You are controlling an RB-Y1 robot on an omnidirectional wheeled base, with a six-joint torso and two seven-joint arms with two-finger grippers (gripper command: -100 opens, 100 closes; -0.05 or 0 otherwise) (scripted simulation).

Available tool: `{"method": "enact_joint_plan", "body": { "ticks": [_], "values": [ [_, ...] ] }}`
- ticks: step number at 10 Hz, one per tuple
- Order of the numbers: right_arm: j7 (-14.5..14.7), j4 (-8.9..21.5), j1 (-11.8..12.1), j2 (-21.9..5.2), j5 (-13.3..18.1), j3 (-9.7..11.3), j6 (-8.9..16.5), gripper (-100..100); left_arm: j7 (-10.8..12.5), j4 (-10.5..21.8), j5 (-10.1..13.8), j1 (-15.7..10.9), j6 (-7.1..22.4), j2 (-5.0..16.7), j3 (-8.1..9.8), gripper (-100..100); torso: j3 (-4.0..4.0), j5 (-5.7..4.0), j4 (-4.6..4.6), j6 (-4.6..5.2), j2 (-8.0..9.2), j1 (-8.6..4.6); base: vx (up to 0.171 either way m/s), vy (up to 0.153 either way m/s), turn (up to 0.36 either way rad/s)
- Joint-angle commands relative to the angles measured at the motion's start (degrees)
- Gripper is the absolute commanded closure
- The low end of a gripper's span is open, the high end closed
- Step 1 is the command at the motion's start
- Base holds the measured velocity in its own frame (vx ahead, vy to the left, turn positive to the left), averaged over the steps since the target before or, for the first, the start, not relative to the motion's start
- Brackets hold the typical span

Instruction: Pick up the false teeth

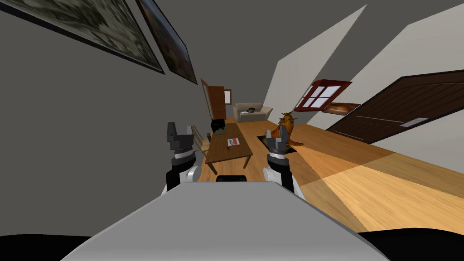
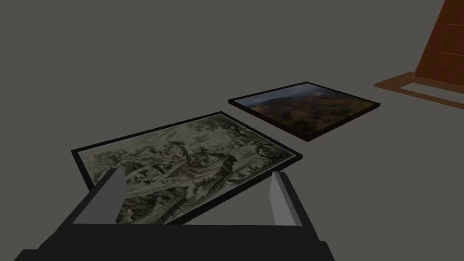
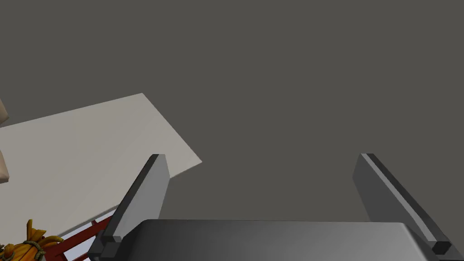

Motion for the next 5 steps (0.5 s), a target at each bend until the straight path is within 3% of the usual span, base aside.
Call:
{"method": "enact_joint_plan", "body": {
  "ticks": [1,5],
  "values": [
    [0.0,0.0,0.0,0.0,0.0,0.0,0.0,0,0.12,1.63,0.32,-1.18,1.84,1.8,-0.68,-100,0.0,0.0,0.0,0.0,0.0,0.0,-0.042,0.028,-0.166],
    [0.0,0.0,-0.01,0.0,0.0,0.0,0.0,0,0.44,6.16,1.02,-4.43,6.16,4.67,-1.94,-100,0.14,0.04,0.06,0.02,0.25,0.19,-0.07,0.045,-0.127]
  ]
}}
